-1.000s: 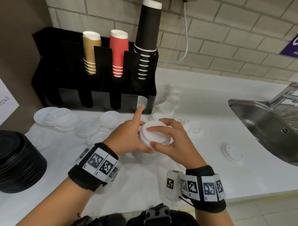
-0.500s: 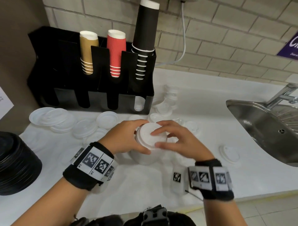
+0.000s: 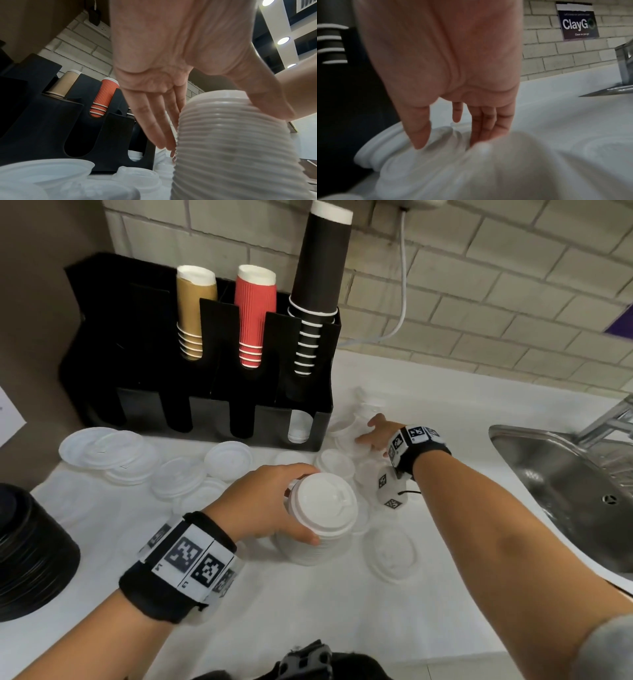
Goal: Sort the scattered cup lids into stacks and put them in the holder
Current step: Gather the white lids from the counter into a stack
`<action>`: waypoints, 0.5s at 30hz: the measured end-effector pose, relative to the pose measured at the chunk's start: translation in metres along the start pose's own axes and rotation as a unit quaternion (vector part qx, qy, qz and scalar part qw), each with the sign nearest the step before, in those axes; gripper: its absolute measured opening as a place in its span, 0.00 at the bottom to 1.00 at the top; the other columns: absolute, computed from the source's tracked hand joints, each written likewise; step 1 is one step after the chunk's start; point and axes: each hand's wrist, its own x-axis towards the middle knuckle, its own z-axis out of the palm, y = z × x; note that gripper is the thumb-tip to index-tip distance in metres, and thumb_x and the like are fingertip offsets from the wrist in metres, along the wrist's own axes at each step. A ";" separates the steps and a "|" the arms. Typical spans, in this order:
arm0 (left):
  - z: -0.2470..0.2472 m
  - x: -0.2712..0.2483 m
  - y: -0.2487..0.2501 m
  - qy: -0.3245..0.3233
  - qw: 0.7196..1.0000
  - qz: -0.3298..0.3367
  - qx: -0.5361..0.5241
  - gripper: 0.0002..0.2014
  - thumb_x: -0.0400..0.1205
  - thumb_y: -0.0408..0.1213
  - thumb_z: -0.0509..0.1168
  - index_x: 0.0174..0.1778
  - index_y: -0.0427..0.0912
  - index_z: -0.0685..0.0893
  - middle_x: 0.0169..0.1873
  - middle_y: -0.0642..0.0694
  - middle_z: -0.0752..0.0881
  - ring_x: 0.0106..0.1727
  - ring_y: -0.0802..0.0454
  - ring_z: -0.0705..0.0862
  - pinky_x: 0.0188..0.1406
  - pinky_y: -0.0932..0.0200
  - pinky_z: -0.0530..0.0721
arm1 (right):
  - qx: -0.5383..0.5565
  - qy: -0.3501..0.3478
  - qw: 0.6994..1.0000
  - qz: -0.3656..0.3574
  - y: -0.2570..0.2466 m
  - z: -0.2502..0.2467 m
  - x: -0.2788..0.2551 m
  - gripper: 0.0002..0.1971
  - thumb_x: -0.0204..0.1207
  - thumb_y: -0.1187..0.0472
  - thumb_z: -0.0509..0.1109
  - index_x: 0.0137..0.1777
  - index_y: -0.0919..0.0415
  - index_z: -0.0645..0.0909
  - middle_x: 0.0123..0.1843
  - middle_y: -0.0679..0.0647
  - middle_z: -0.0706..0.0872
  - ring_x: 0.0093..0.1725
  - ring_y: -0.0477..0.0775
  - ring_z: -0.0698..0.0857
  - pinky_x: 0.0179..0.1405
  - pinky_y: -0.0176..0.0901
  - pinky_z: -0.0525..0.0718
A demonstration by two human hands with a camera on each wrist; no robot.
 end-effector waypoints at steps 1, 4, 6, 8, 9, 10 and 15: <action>0.000 0.000 0.000 -0.001 1.000 0.001 0.002 0.39 0.56 0.53 0.85 0.64 0.63 0.79 0.56 0.67 0.85 0.60 0.63 0.82 0.62 0.50 0.82 | 0.002 0.006 1.000 -0.009 0.000 0.003 0.004 0.34 0.78 0.49 0.70 0.78 0.57 0.59 0.64 0.62 0.82 0.61 0.64 0.83 0.64 0.57 0.82; 0.000 0.000 -0.001 -0.002 1.000 0.004 0.003 0.39 0.56 0.54 0.85 0.64 0.63 0.79 0.56 0.67 0.85 0.60 0.63 0.82 0.62 0.50 0.82 | 0.076 0.006 0.997 -0.017 0.002 0.006 0.016 0.27 0.79 0.61 0.67 0.76 0.55 0.64 0.55 0.60 0.83 0.52 0.63 0.87 0.61 0.57 0.86; -0.001 0.000 -0.001 -0.001 1.000 0.004 0.002 0.39 0.55 0.54 0.84 0.64 0.63 0.79 0.56 0.68 0.85 0.59 0.64 0.82 0.61 0.51 0.82 | 0.160 -0.021 0.987 0.015 0.010 0.000 0.019 0.22 0.80 0.65 0.64 0.74 0.59 0.71 0.51 0.60 0.82 0.47 0.62 0.86 0.63 0.59 0.84; -0.001 0.001 -0.002 -0.002 1.000 0.005 0.001 0.39 0.55 0.54 0.85 0.63 0.64 0.79 0.55 0.68 0.85 0.59 0.65 0.82 0.61 0.51 0.83 | 0.183 -0.026 0.982 0.046 0.025 -0.010 0.019 0.18 0.80 0.65 0.62 0.70 0.64 0.76 0.48 0.60 0.81 0.47 0.62 0.84 0.64 0.64 0.82; -0.001 0.001 -0.002 -0.004 1.000 0.006 0.001 0.39 0.55 0.54 0.85 0.63 0.64 0.79 0.55 0.68 0.85 0.58 0.65 0.82 0.61 0.51 0.83 | 0.161 -0.018 0.985 0.054 0.031 -0.015 0.018 0.18 0.80 0.64 0.61 0.69 0.65 0.77 0.48 0.59 0.82 0.50 0.63 0.84 0.64 0.64 0.82; -0.002 0.001 -0.002 -0.007 1.000 0.006 0.002 0.39 0.55 0.54 0.85 0.63 0.64 0.79 0.55 0.68 0.85 0.58 0.65 0.82 0.61 0.51 0.83 | 0.108 -0.011 0.993 0.055 0.036 -0.021 0.016 0.18 0.79 0.63 0.61 0.68 0.65 0.77 0.51 0.60 0.83 0.53 0.64 0.85 0.63 0.61 0.83; -0.004 0.004 -0.002 -0.015 1.000 0.007 0.003 0.39 0.54 0.55 0.84 0.63 0.65 0.79 0.56 0.68 0.85 0.58 0.64 0.83 0.61 0.51 0.83 | -0.114 -0.015 0.993 0.000 0.030 -0.028 0.018 0.25 0.80 0.53 0.64 0.77 0.45 0.69 0.76 0.58 0.73 0.73 0.63 0.74 0.63 0.47 0.73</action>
